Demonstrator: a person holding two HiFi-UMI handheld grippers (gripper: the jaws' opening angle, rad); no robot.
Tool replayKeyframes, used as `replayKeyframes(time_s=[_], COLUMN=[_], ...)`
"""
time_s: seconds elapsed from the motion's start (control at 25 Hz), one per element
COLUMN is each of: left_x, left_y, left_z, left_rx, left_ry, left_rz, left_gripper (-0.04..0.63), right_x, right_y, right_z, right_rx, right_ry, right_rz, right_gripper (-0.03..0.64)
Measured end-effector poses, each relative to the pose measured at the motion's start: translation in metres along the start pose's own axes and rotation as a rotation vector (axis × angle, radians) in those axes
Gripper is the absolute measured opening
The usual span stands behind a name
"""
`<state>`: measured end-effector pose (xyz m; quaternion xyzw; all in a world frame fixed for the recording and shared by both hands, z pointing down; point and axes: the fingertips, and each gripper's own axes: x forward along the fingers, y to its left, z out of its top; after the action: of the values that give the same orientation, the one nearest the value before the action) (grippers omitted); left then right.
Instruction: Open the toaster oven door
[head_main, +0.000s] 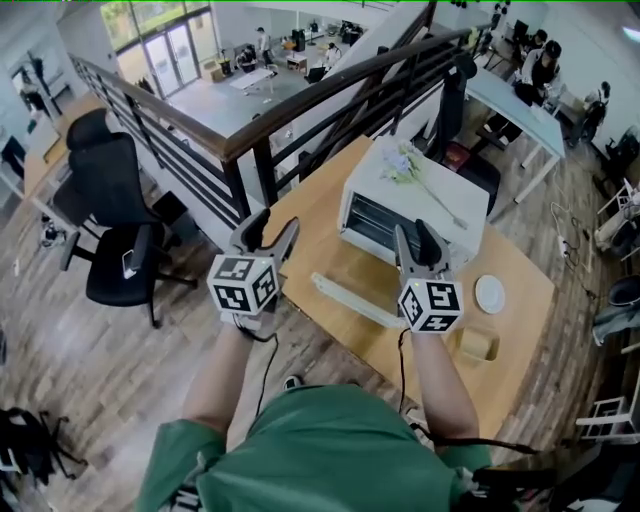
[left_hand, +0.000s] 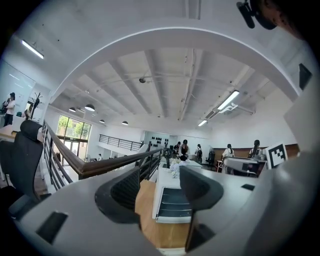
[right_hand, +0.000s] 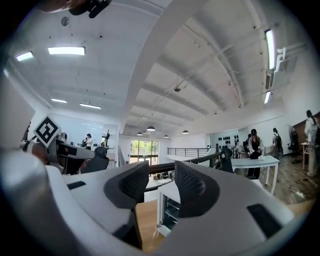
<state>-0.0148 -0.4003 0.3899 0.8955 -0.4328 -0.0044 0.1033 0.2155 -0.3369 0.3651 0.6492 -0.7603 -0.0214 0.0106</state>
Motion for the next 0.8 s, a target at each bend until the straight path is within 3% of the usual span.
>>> replayKeyframes(time_s=[0.2,0.48,0.8], left_x=[0.0,-0.004,-0.003], left_y=[-0.013,-0.02,-0.024], left_z=[0.017,0.022,0.017], left_rx=[0.016,0.0,0.022], left_ry=[-0.034,-0.072,-0.048], left_rz=[0.008,0.036,0.036], left_gripper=[0.258,0.258,0.258], right_x=[-0.01,-0.02,-0.021], right_y=[-0.01,-0.013,-0.022], right_z=[0.03,0.038,0.037], right_rx=[0.0,-0.01,0.001], right_ry=[-0.067,-0.089,-0.084], right_rz=[0.014,0.042,0.034], right_gripper=[0.175,0.173,0.17])
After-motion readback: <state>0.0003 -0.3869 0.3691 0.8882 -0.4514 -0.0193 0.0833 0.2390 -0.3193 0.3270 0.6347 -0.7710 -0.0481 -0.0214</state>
